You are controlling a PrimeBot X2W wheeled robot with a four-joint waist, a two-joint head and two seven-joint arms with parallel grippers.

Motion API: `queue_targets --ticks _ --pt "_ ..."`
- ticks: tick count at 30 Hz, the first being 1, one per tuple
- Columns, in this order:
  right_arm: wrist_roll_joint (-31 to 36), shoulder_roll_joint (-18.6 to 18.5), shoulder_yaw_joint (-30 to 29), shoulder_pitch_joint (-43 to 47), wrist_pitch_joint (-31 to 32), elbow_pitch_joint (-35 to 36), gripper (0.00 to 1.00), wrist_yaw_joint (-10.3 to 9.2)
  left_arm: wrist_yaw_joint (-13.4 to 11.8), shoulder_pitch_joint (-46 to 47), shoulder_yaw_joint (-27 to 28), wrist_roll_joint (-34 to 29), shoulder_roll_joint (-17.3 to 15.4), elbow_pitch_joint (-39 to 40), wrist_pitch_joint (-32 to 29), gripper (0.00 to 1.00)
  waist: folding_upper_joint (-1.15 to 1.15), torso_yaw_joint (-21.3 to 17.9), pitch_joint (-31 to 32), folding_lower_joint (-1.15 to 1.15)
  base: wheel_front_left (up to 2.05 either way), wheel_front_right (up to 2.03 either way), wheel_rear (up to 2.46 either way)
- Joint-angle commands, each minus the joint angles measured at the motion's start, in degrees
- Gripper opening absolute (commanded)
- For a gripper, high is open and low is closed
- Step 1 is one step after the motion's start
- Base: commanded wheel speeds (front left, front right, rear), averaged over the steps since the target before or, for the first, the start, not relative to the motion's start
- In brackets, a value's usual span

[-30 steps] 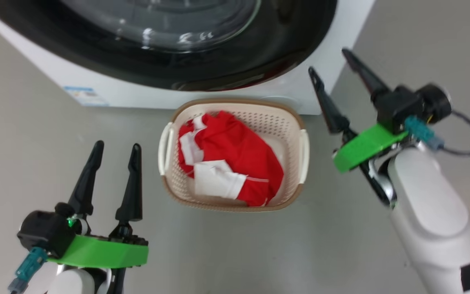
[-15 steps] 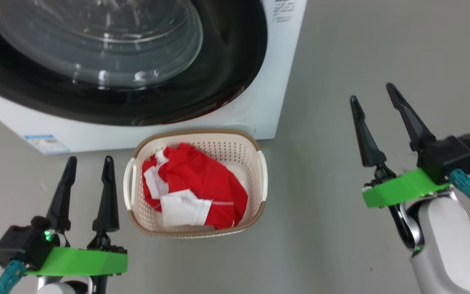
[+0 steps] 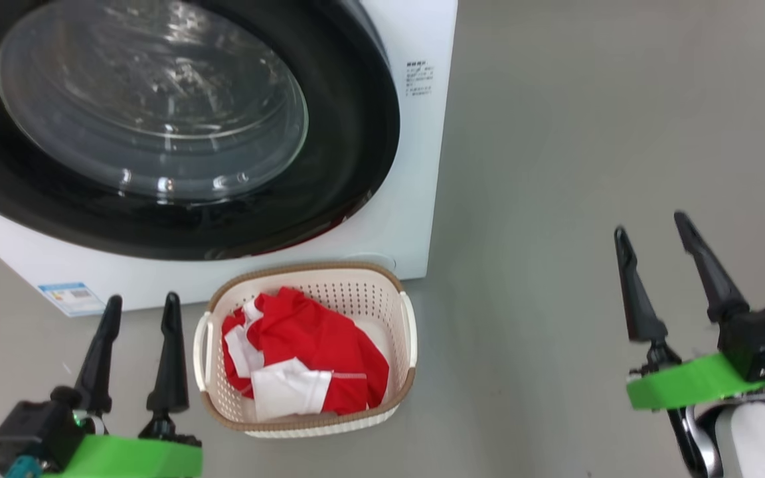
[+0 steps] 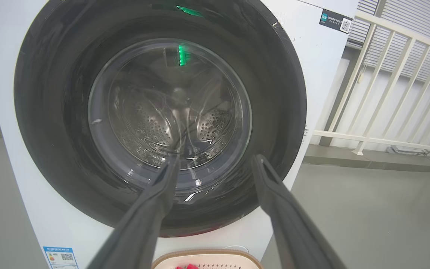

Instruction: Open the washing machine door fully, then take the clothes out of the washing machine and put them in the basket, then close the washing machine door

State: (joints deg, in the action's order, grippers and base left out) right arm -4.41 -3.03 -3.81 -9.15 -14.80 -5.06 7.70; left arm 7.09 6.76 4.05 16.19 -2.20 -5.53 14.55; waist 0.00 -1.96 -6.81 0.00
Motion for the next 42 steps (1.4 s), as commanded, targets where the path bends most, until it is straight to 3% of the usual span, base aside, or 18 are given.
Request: queue_targets --ticks 1,13,36,37,42 --pt "0.8 0.0 0.9 0.8 -0.2 2.1 1.0 -0.21 0.2 -0.5 2.1 -0.4 -0.8 1.3 0.4 1.0 0.0 -0.3 2.0 0.0 0.0 0.0 0.0" --pt "0.5 0.1 0.7 9.1 -0.2 2.5 1.0 -0.21 0.3 -6.5 2.5 -1.8 -2.3 1.2 0.4 1.0 0.0 -0.4 7.7 0.0 0.0 0.0 0.0" --pt "-0.5 0.1 -0.1 12.7 -0.2 2.8 1.0 -0.21 0.4 -9.4 0.2 -2.3 -3.8 1.4 0.4 1.0 0.0 0.2 11.1 0.0 0.0 0.0 0.0" --pt "0.2 0.8 -1.2 13.8 0.0 1.4 0.0 0.0 0.1 -10.4 -1.7 -1.8 -2.8 -0.1 0.0 0.0 0.0 0.1 11.1 0.0 0.0 0.0 0.0" --pt "0.3 1.4 -1.0 14.7 0.2 -1.4 0.0 0.01 0.0 -11.2 -2.0 -1.9 -1.8 -2.7 -0.4 0.0 0.0 0.2 11.1 0.0 0.0 0.0 0.0"
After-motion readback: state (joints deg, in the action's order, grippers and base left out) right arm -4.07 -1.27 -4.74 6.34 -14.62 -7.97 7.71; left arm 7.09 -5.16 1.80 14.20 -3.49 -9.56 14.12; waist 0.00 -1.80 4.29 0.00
